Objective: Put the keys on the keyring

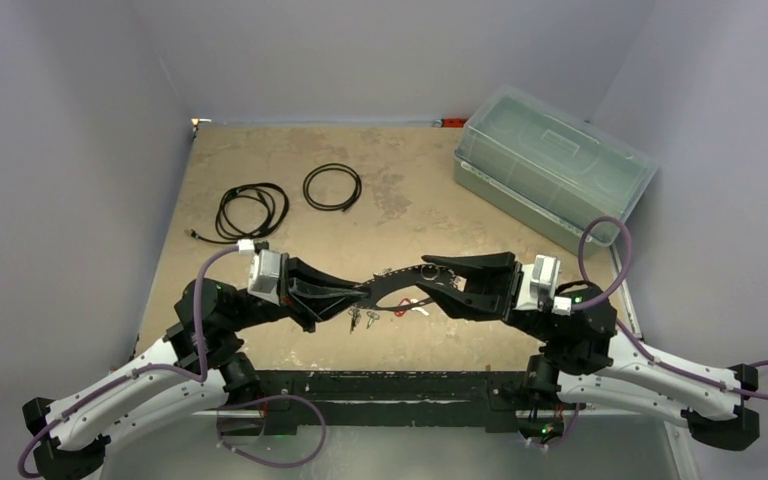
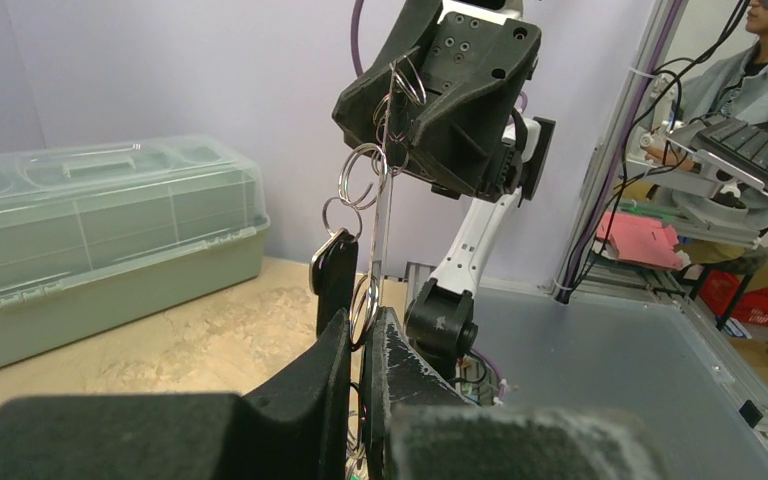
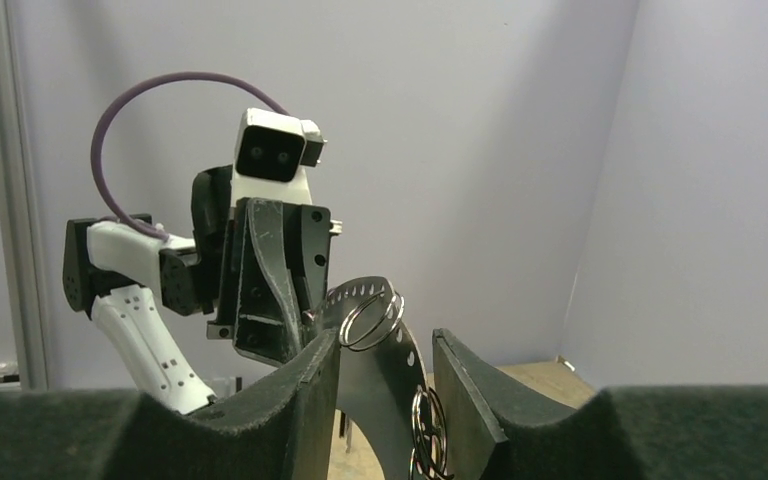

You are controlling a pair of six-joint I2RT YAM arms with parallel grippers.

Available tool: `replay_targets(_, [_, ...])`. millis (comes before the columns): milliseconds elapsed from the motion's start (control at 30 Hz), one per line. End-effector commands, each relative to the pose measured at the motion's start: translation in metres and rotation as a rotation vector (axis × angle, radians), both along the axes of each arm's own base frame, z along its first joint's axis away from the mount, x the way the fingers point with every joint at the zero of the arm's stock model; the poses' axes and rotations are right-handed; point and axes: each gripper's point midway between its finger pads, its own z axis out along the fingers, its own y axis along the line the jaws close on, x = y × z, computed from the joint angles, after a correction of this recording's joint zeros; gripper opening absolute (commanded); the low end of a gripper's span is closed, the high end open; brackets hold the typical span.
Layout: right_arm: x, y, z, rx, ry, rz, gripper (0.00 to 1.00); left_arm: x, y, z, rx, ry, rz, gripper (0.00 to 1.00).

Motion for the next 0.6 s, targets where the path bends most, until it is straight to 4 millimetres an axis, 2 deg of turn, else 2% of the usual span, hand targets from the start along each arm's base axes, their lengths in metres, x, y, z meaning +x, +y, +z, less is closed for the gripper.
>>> replay_targets(0, [-0.009, -0.008, 0.032, 0.071, -0.061, 0.02, 0.39, -0.005, 0.004, 0.02, -0.08, -0.034, -0.017, 0.0])
replay_targets(133, [-0.008, -0.006, 0.032, 0.064, -0.061, 0.018, 0.17, -0.006, 0.004, 0.02, -0.081, -0.034, -0.021, 0.0])
replay_targets(200, [-0.008, -0.006, 0.032, 0.064, -0.062, 0.019, 0.12, -0.006, 0.004, 0.018, -0.078, -0.03, -0.022, 0.0])
replay_targets(333, [-0.011, -0.008, 0.034, 0.069, -0.064, 0.028, 0.13, -0.006, 0.003, 0.015, -0.072, -0.025, -0.021, 0.0])
replay_targets(567, [-0.014, -0.005, 0.035, 0.06, -0.068, 0.053, 0.24, -0.005, 0.0, 0.009, -0.061, -0.016, -0.031, 0.0])
